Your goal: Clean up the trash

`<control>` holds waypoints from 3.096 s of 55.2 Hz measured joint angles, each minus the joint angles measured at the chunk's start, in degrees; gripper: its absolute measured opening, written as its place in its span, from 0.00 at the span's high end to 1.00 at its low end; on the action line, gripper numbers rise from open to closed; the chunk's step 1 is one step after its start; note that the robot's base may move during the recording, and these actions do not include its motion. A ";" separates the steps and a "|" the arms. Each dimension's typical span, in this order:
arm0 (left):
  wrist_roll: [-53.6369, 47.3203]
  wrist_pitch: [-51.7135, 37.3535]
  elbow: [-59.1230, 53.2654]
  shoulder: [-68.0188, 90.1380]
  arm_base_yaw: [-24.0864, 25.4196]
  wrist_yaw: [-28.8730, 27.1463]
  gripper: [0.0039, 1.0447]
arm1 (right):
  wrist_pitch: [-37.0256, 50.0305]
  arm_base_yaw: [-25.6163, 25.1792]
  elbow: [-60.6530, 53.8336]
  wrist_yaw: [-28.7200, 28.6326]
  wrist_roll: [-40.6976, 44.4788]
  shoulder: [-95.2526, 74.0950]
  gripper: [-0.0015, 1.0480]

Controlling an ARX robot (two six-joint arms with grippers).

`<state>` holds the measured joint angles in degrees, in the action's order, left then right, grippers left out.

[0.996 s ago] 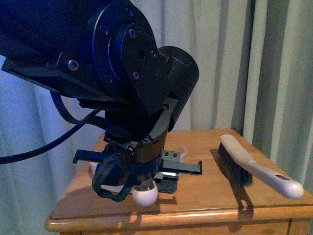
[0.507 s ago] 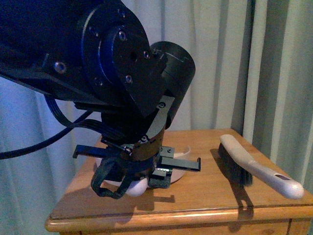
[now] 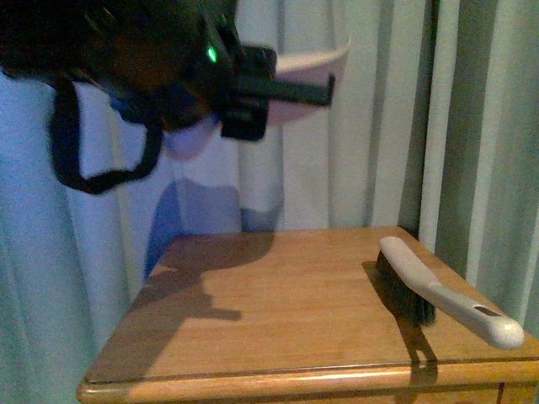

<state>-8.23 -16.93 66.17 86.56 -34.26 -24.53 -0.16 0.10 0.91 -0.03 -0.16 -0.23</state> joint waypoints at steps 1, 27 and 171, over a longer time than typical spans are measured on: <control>-1.38 -1.84 -1.09 -1.55 0.07 0.46 0.74 | 0.00 0.00 0.00 -0.02 0.00 0.00 0.07; -17.99 -17.00 -17.84 -30.36 11.06 23.65 0.74 | 0.00 0.00 0.00 0.00 0.00 0.00 0.07; -10.29 -15.30 -35.69 -54.80 29.51 35.93 0.74 | -20.61 20.74 68.32 4.59 -30.47 -99.60 0.64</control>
<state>-18.52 -32.23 30.48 31.77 -4.75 11.40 -20.78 20.84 69.23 4.56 -30.63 -99.83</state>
